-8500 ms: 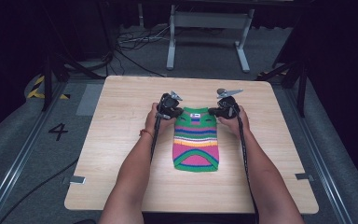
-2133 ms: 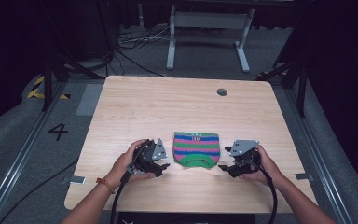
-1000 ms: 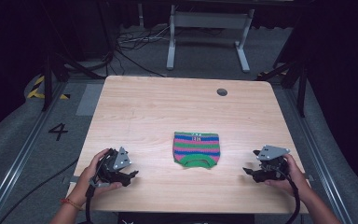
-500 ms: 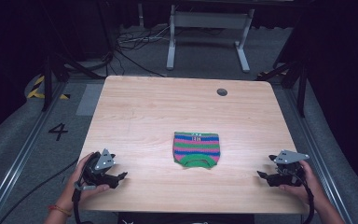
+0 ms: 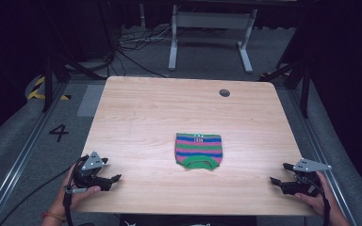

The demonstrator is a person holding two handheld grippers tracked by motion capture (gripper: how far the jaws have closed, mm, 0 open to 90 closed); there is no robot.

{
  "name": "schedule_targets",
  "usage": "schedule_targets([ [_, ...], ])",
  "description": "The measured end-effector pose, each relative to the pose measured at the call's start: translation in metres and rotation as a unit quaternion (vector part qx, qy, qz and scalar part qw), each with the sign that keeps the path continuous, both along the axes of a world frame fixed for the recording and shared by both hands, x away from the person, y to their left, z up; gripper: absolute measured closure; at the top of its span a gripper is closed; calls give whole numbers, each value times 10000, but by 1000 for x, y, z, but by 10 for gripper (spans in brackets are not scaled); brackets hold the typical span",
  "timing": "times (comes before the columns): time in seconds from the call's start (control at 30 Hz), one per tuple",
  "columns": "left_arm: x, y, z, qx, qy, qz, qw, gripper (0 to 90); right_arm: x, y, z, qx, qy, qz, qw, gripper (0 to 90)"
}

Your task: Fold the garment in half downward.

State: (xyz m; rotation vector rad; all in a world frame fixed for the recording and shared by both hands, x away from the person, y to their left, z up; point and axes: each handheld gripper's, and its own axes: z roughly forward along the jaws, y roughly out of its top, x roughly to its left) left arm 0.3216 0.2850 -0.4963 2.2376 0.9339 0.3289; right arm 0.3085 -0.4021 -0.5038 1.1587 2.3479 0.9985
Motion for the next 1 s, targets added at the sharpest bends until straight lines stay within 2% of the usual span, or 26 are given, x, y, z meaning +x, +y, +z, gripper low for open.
schedule_targets([
  [0.07,-1,1,-2,-21,40,9,10000,166,0,-2,-2,98,17,-54,9999,164],
  [0.13,-1,2,-2,-34,18,76,10000,168,0,-2,-2,93,28,-57,9999,161],
  [0.47,-2,1,-2,22,4,72,10000,156,1,-2,-2,88,32,-43,9999,155],
  [0.63,-3,0,-2,29,7,211,9998,147,1,-2,-2,87,29,-47,9999,154],
  [1.0,-3,-3,-3,36,53,342,9994,124,1,-2,-2,81,30,-58,9999,151],
])
